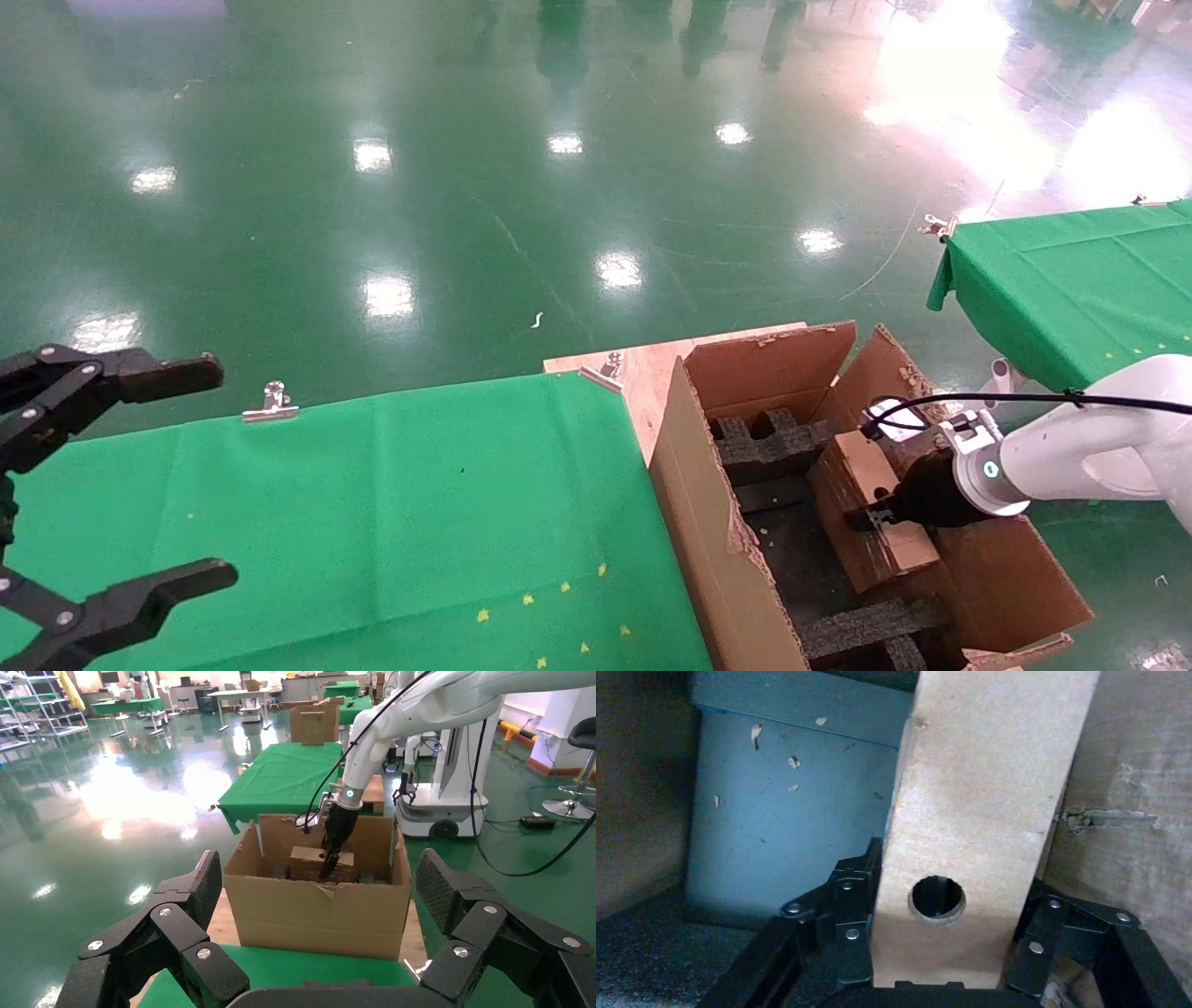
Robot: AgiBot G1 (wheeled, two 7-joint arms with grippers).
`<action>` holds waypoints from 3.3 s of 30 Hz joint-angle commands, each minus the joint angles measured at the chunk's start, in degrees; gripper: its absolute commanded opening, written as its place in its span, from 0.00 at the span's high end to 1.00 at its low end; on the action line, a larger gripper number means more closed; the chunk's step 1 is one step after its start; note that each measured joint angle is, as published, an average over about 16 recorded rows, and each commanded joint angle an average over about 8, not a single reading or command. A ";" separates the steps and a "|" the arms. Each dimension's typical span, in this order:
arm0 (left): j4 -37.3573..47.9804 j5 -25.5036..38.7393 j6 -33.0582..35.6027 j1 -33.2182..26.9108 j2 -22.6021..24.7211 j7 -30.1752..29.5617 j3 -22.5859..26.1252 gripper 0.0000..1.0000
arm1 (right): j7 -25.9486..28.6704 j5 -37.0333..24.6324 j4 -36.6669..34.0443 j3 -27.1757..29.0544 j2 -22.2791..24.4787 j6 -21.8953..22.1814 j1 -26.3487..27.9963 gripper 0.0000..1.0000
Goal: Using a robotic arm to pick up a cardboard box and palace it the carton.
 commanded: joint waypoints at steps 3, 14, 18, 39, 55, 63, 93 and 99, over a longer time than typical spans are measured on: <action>0.00 0.00 0.00 0.00 0.00 0.00 0.00 0.00 | -0.02 -0.05 0.05 -0.02 0.08 0.05 0.18 0.00; 0.01 -0.01 0.00 0.00 0.00 0.01 0.01 0.00 | -0.51 -0.96 0.52 -0.38 0.58 0.69 2.76 0.00; 0.01 -0.01 0.00 -0.01 0.00 0.01 0.01 0.00 | -0.60 -1.39 0.77 -0.52 0.83 1.18 4.00 0.00; 0.01 -0.02 -0.01 -0.01 -0.01 0.02 0.03 0.00 | -2.45 -2.77 11.60 0.36 4.33 -0.43 19.05 0.00; 0.01 -0.04 -0.03 0.00 -0.02 0.02 0.03 0.00 | -2.96 6.05 31.22 5.33 12.83 -9.39 24.49 0.00; 0.02 -0.04 -0.03 0.00 -0.02 0.02 0.03 0.00 | -2.91 5.04 29.71 5.00 12.09 -8.65 24.00 0.00; 0.03 -0.05 -0.03 -0.01 -0.03 0.03 0.05 0.00 | -13.03 12.26 45.07 36.42 12.61 -19.91 1.45 0.00; 0.03 -0.06 -0.03 -0.01 -0.03 0.04 0.06 0.00 | -15.27 13.91 48.51 43.40 12.75 -22.44 -3.55 0.00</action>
